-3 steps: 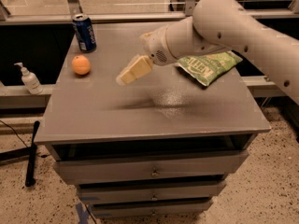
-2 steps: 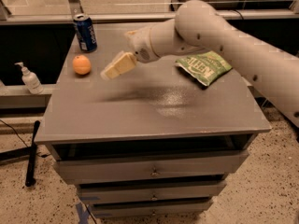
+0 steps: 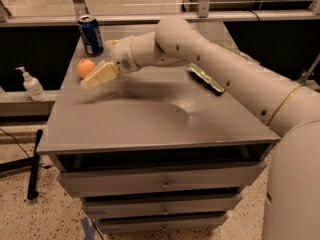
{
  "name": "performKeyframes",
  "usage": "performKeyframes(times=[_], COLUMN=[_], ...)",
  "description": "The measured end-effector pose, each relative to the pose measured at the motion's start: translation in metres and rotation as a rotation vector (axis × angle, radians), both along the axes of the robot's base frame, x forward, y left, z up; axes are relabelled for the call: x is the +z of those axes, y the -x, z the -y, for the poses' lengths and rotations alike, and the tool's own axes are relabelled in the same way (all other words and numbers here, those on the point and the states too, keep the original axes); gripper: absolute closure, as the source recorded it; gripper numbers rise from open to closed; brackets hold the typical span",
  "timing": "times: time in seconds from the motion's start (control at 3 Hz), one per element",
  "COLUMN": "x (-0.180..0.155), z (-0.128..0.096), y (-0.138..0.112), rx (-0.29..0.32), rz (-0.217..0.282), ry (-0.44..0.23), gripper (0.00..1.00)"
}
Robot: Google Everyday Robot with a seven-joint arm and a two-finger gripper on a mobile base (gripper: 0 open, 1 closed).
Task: Pick orange
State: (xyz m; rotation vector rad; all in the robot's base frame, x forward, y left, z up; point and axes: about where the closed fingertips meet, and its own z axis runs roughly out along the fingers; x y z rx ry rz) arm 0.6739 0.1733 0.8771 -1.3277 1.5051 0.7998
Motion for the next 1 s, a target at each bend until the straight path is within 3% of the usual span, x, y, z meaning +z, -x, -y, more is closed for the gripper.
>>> performKeyframes(times=[0.33,1.0], x=[-0.011,-0.023], z=[-0.031,-0.046], y=[0.002,0.0], rx=[0.049,0.058], rz=[-0.011,-0.013], ry=[-0.03,-0.027], gripper=[0.0,0.41])
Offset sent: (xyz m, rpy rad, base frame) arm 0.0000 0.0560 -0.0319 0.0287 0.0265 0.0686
